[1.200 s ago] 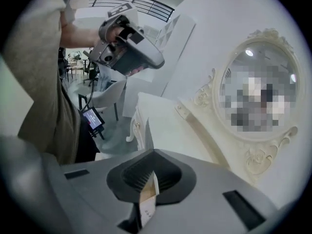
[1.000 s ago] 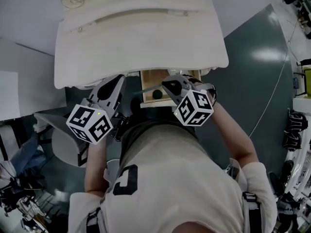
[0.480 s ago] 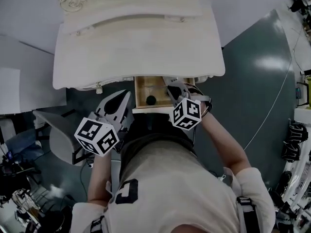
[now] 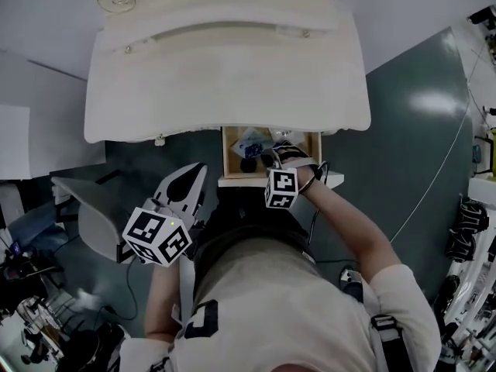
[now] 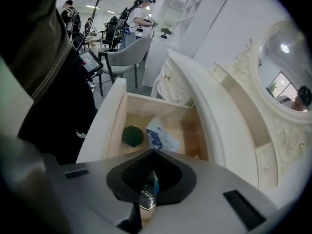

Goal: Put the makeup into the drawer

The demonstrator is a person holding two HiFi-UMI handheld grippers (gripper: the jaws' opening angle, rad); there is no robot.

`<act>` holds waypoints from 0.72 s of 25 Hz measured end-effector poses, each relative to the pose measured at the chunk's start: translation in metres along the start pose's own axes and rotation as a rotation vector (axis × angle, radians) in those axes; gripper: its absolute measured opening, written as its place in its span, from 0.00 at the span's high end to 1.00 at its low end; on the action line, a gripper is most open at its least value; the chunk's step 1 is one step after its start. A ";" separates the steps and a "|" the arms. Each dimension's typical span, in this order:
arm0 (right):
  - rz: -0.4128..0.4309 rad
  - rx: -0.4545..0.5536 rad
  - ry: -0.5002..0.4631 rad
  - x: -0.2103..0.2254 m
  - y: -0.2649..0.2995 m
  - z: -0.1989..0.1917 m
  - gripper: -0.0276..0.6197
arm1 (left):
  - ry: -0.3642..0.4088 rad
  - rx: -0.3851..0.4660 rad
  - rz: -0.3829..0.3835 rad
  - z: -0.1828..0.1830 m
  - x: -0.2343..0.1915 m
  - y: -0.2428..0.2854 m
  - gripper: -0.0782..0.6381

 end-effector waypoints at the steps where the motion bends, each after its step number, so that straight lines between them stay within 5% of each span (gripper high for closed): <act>1: 0.034 -0.019 -0.021 -0.004 0.005 -0.001 0.91 | -0.007 0.000 0.001 0.000 -0.005 -0.002 0.84; 4: 0.051 -0.109 -0.054 -0.006 0.022 -0.008 0.91 | -0.018 -0.002 0.000 0.002 -0.024 -0.005 0.84; 11: -0.098 -0.159 0.054 0.028 0.045 0.007 0.91 | -0.038 -0.019 -0.062 0.003 -0.045 0.000 0.84; 18: -0.042 -0.152 0.297 0.032 0.047 0.003 0.91 | -0.048 -0.033 -0.131 0.003 -0.048 0.005 0.84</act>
Point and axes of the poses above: the fingertips, and each gripper's own axes: y forward along the fingers, x to its right, z out of its top, the point moved 4 cm from there along -y, backward along the fingers, and after that the axes turned 2 degrees about y, right-handed, at the moved point
